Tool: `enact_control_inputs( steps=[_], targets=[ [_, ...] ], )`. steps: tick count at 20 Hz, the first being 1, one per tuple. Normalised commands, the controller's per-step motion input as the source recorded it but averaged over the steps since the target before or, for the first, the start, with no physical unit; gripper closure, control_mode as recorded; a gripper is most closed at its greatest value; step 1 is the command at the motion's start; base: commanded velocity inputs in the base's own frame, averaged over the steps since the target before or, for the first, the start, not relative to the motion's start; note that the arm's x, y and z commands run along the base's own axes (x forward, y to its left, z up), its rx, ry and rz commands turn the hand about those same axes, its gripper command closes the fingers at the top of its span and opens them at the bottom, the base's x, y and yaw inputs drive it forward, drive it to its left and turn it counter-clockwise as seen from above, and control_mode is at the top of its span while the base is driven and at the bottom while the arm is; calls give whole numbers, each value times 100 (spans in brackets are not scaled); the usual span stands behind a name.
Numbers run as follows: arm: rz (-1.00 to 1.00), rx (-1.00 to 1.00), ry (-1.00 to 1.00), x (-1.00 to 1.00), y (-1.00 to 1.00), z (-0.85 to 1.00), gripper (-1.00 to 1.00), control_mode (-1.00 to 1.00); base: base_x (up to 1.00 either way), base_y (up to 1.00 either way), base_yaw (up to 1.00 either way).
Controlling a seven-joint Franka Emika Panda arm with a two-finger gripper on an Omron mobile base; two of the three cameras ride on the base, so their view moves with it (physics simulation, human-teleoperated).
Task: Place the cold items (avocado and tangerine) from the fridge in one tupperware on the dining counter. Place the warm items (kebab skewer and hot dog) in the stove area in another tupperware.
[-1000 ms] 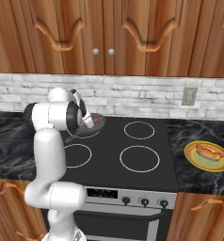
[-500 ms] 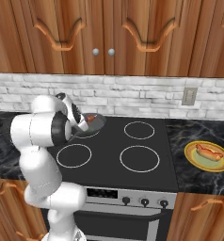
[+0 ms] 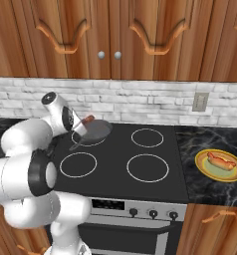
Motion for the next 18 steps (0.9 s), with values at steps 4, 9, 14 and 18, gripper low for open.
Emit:
enact_control_inputs(
  steps=[4, 9, 14, 18],
  targets=[
    [0, 0, 0, -86, 0, 57, 100, -100, 0, 0, 0],
    [0, 0, 0, -92, -4, 53, 100, -100, 0, 0, 0],
    [0, 0, 0, -97, -9, 58, 100, -100, 0, 0, 0],
    [0, -2, 0, -98, -6, 54, 100, -100, 0, 0, 0]
  ],
)
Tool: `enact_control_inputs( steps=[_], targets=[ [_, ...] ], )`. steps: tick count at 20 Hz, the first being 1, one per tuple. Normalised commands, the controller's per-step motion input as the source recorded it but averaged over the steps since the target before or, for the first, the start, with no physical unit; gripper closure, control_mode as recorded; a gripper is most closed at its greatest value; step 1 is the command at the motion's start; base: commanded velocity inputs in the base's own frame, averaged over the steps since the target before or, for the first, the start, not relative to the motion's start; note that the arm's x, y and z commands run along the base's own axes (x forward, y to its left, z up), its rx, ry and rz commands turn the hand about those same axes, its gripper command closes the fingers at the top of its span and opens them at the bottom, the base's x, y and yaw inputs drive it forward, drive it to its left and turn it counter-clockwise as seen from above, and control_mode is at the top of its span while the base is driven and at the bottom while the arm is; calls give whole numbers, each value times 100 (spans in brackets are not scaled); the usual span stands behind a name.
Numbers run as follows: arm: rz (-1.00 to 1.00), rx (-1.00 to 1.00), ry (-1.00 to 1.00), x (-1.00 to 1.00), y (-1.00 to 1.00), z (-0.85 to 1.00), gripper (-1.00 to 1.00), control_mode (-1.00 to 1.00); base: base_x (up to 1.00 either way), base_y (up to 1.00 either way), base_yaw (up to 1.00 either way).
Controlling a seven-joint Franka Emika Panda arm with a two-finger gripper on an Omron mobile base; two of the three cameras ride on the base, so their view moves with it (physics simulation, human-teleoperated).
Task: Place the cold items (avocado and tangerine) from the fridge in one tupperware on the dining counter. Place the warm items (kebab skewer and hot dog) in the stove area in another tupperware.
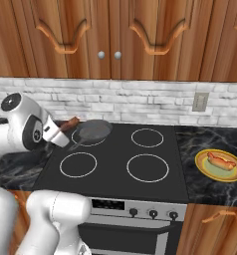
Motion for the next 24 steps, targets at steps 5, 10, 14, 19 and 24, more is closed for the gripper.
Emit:
enact_control_inputs(
  steps=[5, 10, 14, 19, 24],
  targets=[
    [0, -6, 4, -94, -5, 65, 100, -100, 0, 0, 0],
    [0, -6, 14, -91, -8, 68, 100, -100, 0, 0, 0],
    [2, -18, 29, -83, -15, 58, 100, -100, 0, 0, 0],
    [2, -10, 18, -76, -38, 29, 100, -100, 0, 0, 0],
    [2, 1, 0, -59, -42, 0, 100, -100, 0, 0, 0]
  ],
)
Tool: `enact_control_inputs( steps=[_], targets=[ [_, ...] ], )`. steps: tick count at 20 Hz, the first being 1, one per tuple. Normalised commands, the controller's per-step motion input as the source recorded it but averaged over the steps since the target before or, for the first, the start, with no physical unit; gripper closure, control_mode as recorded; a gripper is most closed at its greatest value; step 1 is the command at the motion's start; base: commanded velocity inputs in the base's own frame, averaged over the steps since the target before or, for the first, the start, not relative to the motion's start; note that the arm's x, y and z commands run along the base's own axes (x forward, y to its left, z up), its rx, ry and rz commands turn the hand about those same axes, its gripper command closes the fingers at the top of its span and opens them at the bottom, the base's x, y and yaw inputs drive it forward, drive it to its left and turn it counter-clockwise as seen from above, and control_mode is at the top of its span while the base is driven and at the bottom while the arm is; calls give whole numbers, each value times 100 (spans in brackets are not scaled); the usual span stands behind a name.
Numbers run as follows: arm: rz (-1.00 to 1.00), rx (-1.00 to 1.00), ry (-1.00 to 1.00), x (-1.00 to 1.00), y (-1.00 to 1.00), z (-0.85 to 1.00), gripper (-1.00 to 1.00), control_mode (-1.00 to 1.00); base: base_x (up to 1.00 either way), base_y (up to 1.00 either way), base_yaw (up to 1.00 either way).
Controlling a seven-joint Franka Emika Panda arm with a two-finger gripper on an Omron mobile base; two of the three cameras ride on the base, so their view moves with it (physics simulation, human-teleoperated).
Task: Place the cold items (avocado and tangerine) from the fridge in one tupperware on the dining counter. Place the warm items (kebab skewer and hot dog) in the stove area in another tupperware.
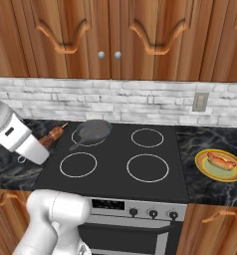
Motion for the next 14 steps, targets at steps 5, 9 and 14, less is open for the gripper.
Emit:
enact_control_inputs(
  steps=[5, 9, 14],
  targets=[
    [0, 0, 0, -12, -3, -3, 100, -100, 0, 0, 0],
    [0, 0, -1, -4, 0, 0, 100, 100, -38, -10, -54],
    [0, 0, 0, 0, 0, 0, 100, 100, -38, 0, -100]
  ],
)
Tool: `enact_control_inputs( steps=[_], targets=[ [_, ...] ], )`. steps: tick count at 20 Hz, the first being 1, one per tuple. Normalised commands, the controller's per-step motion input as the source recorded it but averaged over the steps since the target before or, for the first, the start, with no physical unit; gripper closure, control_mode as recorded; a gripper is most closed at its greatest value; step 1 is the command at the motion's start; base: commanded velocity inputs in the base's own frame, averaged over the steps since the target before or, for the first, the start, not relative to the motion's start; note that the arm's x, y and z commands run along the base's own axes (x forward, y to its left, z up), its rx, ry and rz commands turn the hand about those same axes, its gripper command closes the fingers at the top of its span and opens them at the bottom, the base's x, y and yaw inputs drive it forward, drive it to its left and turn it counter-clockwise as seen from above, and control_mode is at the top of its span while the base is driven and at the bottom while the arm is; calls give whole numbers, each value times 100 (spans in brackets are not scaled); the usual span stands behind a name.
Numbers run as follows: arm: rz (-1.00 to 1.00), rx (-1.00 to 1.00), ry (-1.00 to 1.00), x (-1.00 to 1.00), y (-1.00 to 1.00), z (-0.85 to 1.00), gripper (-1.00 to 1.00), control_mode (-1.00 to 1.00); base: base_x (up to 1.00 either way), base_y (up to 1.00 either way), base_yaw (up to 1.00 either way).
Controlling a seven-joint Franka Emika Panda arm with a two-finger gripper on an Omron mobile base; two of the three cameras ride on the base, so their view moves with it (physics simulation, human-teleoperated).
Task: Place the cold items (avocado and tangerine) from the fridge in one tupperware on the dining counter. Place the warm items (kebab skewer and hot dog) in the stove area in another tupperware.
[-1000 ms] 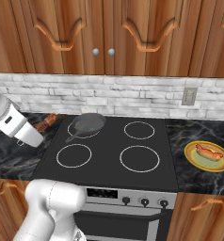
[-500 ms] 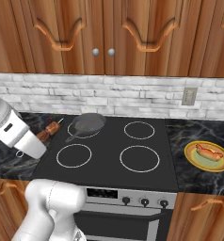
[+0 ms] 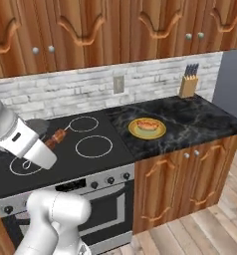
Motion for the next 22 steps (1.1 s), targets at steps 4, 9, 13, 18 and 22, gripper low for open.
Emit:
enact_control_inputs(
  steps=[4, 9, 13, 18, 22],
  targets=[
    [0, 0, 0, 0, 0, 0, 100, 100, -19, 0, -100],
    [0, 0, 0, 0, 0, 0, 100, 100, -3, -8, -100],
    [0, 0, 0, 0, 0, 0, 100, 100, 1, -27, -100],
    [0, 0, 0, 0, 0, 0, 100, 100, 35, -83, -86],
    [0, 0, 0, 0, 0, 0, 100, 100, 76, -83, -53]
  ],
)
